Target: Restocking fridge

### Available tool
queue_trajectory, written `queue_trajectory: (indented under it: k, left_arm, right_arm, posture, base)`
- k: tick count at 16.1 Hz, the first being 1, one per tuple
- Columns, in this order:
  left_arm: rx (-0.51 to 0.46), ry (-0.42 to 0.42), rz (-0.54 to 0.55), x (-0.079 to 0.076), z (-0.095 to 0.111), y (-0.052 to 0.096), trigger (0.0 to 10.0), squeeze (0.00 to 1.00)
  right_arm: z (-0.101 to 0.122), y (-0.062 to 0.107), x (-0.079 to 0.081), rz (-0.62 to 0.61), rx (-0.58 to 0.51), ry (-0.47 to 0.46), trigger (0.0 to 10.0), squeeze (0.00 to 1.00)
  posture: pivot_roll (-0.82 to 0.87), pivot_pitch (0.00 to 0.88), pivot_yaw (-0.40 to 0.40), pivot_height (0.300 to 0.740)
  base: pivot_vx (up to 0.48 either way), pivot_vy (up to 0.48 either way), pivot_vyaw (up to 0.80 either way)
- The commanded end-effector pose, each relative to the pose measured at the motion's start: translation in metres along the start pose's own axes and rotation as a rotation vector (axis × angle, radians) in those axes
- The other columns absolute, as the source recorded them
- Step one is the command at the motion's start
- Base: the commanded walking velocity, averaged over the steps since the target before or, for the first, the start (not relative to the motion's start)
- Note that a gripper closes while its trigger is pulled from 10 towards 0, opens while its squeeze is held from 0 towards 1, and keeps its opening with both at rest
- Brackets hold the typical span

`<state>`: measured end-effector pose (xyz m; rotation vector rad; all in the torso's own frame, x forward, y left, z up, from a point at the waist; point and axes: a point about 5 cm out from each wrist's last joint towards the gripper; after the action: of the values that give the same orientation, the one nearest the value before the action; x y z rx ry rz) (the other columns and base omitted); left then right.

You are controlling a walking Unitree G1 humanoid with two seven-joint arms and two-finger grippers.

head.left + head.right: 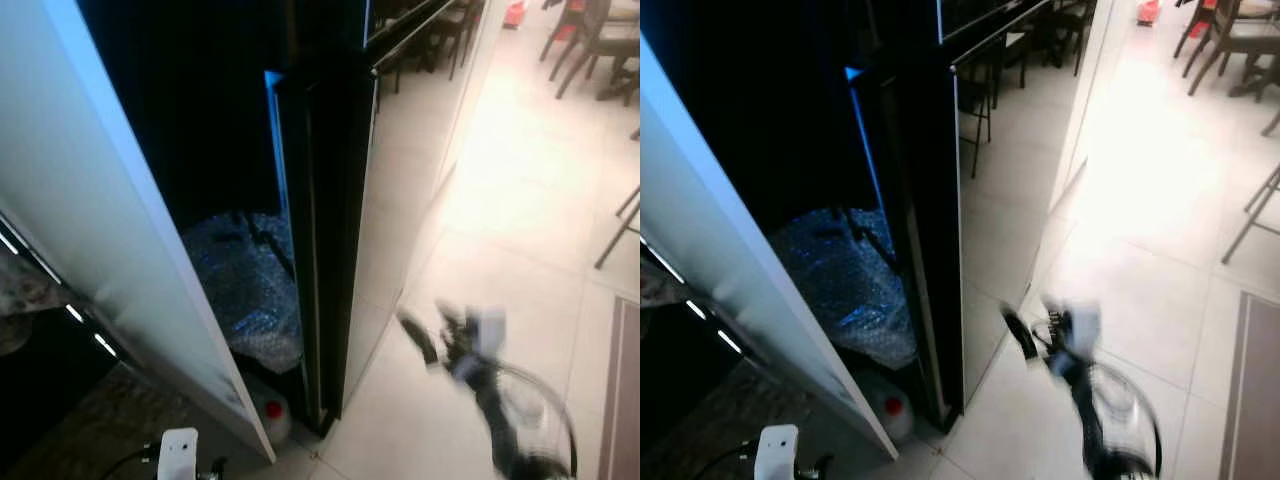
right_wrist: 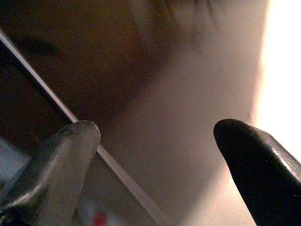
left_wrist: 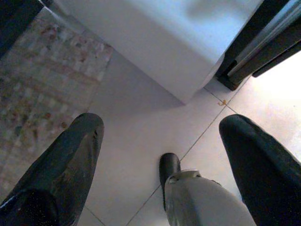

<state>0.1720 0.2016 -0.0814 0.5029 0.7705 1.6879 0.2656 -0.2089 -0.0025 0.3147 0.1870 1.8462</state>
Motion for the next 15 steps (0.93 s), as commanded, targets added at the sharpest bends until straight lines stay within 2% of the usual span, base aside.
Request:
queue_trajectory:
  k: [1, 3, 4, 5, 7, 12, 15]
  left_arm:
    - [0.017, -0.001, 0.017, 0.005, -0.004, 0.001, 10.0, 0.0]
    - [0.025, -0.004, 0.022, 0.006, -0.004, 0.001, 10.0, 0.0]
    - [0.029, -0.006, 0.026, 0.007, -0.004, 0.001, 10.0, 0.0]
    - [0.029, -0.004, 0.031, 0.01, -0.004, 0.002, 10.0, 0.0]
    - [0.031, -0.005, 0.032, 0.013, -0.004, 0.002, 10.0, 0.0]
    - [0.041, -0.013, 0.026, 0.012, -0.004, 0.002, 10.0, 0.0]
    - [0.05, -0.013, 0.022, 0.01, -0.006, 0.002, 10.0, 0.0]
  right_arm:
    - [-0.033, 0.012, 0.006, -0.062, 0.161, -0.044, 10.0, 0.0]
    - [-0.095, 0.05, 0.02, -0.189, 0.504, -0.089, 10.0, 0.0]
    - [-0.115, 0.068, 0.027, -0.199, 0.637, -0.053, 10.0, 0.0]
    - [-0.122, 0.074, 0.031, -0.227, 0.652, -0.085, 10.0, 0.0]
    - [-0.12, 0.069, 0.036, -0.247, 0.603, -0.128, 10.0, 0.0]
    - [-0.11, 0.061, 0.027, -0.286, 0.582, -0.009, 10.0, 0.0]
    - [-0.107, 0.061, 0.024, -0.267, 0.573, 0.011, 10.0, 0.0]
  posture:
    - [-0.08, 0.0, 0.038, 0.74]
    - [-0.08, 0.0, 0.039, 0.74]
    - [-0.06, 0.0, 0.043, 0.74]
    - [-0.06, 0.0, 0.044, 0.74]
    - [-0.07, 0.0, 0.05, 0.74]
    - [-0.07, 0.01, 0.047, 0.74]
    - [-0.07, 0.019, 0.047, 0.74]
  base:
    - [0.0, 0.0, 0.0]
    - [0.0, 0.0, 0.0]
    - [0.0, 0.0, 0.0]
    - [0.0, 0.0, 0.0]
    - [0.0, 0.0, 0.0]
    - [0.0, 0.0, 0.0]
    - [0.0, 0.0, 0.0]
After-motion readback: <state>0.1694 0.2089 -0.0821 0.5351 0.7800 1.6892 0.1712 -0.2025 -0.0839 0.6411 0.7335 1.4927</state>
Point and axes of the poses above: a point about 5 cm out from each wrist's last joint towards the gripper, its own y axis pointing back from the gripper into the wrist, its own z axis along the axis of the wrist's last joint, x = y × z, and after that the axes turned 11 degrees about y, right-handed
